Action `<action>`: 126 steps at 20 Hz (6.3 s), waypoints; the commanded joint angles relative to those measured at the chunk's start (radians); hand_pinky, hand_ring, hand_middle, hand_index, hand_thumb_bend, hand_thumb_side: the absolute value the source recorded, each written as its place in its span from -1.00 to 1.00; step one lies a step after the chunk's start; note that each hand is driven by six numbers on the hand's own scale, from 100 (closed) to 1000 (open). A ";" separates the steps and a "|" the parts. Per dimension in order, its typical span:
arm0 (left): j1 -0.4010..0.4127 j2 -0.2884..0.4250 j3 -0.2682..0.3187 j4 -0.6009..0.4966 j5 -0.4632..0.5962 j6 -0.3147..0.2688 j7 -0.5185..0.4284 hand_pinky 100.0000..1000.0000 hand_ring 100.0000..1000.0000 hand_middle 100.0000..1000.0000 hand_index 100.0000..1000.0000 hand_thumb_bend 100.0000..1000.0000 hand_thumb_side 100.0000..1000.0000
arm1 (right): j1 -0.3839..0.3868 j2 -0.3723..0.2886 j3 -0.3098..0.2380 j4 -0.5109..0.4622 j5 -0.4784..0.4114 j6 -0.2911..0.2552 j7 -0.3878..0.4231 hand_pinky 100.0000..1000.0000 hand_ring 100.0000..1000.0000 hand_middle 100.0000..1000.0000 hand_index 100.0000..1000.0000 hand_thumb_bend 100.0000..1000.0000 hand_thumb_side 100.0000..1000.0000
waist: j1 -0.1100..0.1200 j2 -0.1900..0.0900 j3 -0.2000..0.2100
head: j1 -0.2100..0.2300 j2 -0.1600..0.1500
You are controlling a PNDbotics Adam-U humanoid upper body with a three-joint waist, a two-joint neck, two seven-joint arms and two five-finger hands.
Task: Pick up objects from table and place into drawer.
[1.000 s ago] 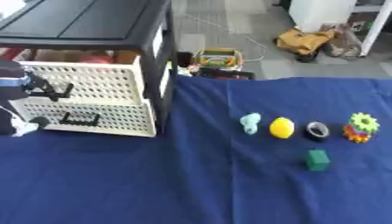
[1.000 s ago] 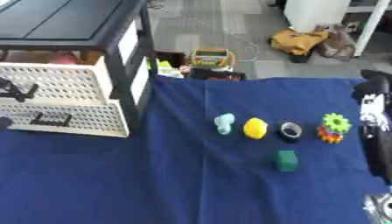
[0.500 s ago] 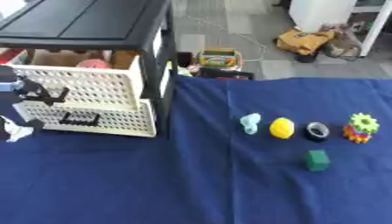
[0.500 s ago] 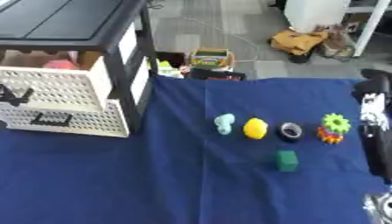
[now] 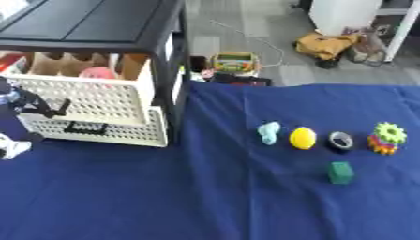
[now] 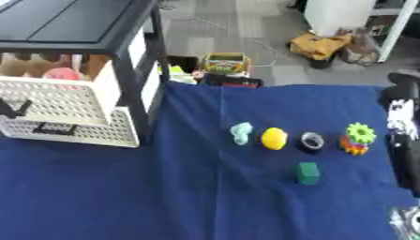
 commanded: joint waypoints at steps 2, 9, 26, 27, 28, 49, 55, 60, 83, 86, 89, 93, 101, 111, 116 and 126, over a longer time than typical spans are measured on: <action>0.006 0.060 0.015 -0.050 0.018 0.012 0.001 -1.00 -1.00 -1.00 0.60 -0.92 -0.38 | -0.013 -0.013 -0.009 -0.016 -0.002 -0.002 -0.003 0.09 0.09 0.01 0.42 -1.00 0.80 | 0.002 -0.022 -0.001 | 0.004 -0.013; 0.044 0.087 0.020 -0.107 0.035 0.030 0.008 -1.00 -1.00 -1.00 0.60 -0.93 -0.38 | -0.016 -0.013 -0.009 -0.016 -0.003 -0.003 -0.005 0.09 0.09 0.01 0.42 -1.00 0.80 | 0.003 -0.022 -0.002 | 0.007 -0.015; 0.113 0.137 0.042 -0.196 0.049 0.057 0.020 -1.00 -1.00 -1.00 0.60 -0.90 -0.41 | -0.020 -0.012 -0.010 -0.016 -0.004 -0.003 -0.006 0.09 0.09 0.01 0.42 -1.00 0.81 | 0.001 -0.021 -0.001 | 0.012 -0.019; 0.116 0.139 0.044 -0.201 0.051 0.058 0.020 -1.00 -1.00 -1.00 0.60 -0.89 -0.41 | -0.020 -0.012 -0.010 -0.016 -0.004 -0.003 -0.006 0.09 0.09 0.01 0.42 -1.00 0.80 | 0.000 -0.021 -0.001 | 0.012 -0.019; 0.120 0.141 0.045 -0.206 0.053 0.059 0.020 -1.00 -1.00 -1.00 0.60 -0.89 -0.41 | -0.020 -0.011 -0.010 -0.016 -0.004 -0.003 -0.007 0.09 0.09 0.01 0.42 -1.00 0.80 | 0.000 -0.021 -0.001 | 0.013 -0.019; 0.173 0.173 0.053 -0.259 0.042 0.062 0.013 -1.00 -1.00 -1.00 0.55 -0.83 -0.40 | -0.022 -0.009 -0.011 -0.016 -0.005 -0.002 -0.011 0.10 0.09 0.01 0.42 -1.00 0.81 | -0.006 -0.021 0.001 | 0.020 -0.022; 0.175 0.171 0.060 -0.274 0.058 0.071 0.020 -1.00 -1.00 -1.00 0.90 -0.92 -0.41 | -0.021 -0.008 -0.011 -0.016 -0.005 0.000 -0.011 0.10 0.09 0.01 0.42 -1.00 0.81 | -0.007 -0.021 0.001 | 0.022 -0.020; 0.171 0.170 0.075 -0.296 0.086 0.089 0.025 -1.00 -1.00 -1.00 0.98 -0.97 -0.42 | -0.021 -0.007 -0.010 -0.016 -0.004 0.000 -0.010 0.10 0.09 0.01 0.42 -1.00 0.81 | -0.006 -0.022 0.000 | 0.024 -0.016; 0.188 0.160 0.194 -0.457 0.212 0.099 0.114 -1.00 -1.00 -1.00 0.72 -1.00 -0.65 | -0.021 -0.015 -0.018 -0.016 0.000 0.004 -0.024 0.10 0.10 0.01 0.42 -1.00 0.81 | -0.006 -0.029 0.007 | -0.016 0.006; 0.155 0.123 0.231 -0.457 0.235 0.083 0.138 -1.00 -1.00 -1.00 0.72 -1.00 -0.68 | -0.024 -0.029 -0.026 -0.016 0.004 0.007 -0.036 0.10 0.10 0.02 0.43 -1.00 0.83 | -0.011 -0.034 0.007 | -0.023 0.022; 0.132 0.056 0.297 -0.457 0.278 0.089 0.181 -1.00 -1.00 -1.00 0.74 -1.00 -0.66 | -0.026 -0.057 -0.032 -0.016 0.015 0.016 -0.049 0.10 0.11 0.03 0.43 -1.00 0.85 | -0.014 -0.036 0.013 | -0.040 0.030; 0.120 -0.035 0.388 -0.457 0.339 0.120 0.242 -1.00 -1.00 -1.00 0.77 -1.00 -0.44 | -0.034 -0.118 -0.031 -0.016 0.033 0.039 -0.048 0.11 0.11 0.04 0.44 -1.00 0.89 | -0.017 -0.042 0.018 | -0.057 0.038; 0.173 -0.163 0.479 -0.457 0.455 0.109 0.358 -1.00 -1.00 -1.00 0.82 -1.00 0.02 | -0.046 -0.265 -0.017 -0.016 0.063 0.094 -0.003 0.12 0.13 0.05 0.45 -0.83 0.96 | -0.026 -0.053 0.011 | -0.061 0.042; 0.273 -0.341 0.430 -0.457 0.590 0.018 0.493 -1.00 -1.00 -0.96 0.90 -1.00 0.32 | -0.053 -0.455 0.010 -0.016 0.059 0.168 0.086 0.16 0.14 0.06 0.46 -0.47 0.94 | -0.030 -0.063 0.004 | -0.061 0.039; 0.331 -0.417 0.376 -0.457 0.658 -0.010 0.561 -0.79 -1.00 -0.81 0.90 -1.00 0.48 | -0.066 -0.544 0.039 -0.016 0.040 0.169 0.152 0.20 0.16 0.09 0.51 -0.42 0.86 | -0.035 -0.064 -0.001 | -0.060 0.037; 0.405 -0.494 0.294 -0.457 0.793 -0.042 0.714 -0.12 -0.87 -0.34 0.88 -1.00 0.66 | -0.056 -0.689 0.129 -0.007 0.048 0.171 0.305 0.32 0.30 0.21 0.62 -0.39 0.64 | -0.043 -0.062 -0.001 | -0.067 0.034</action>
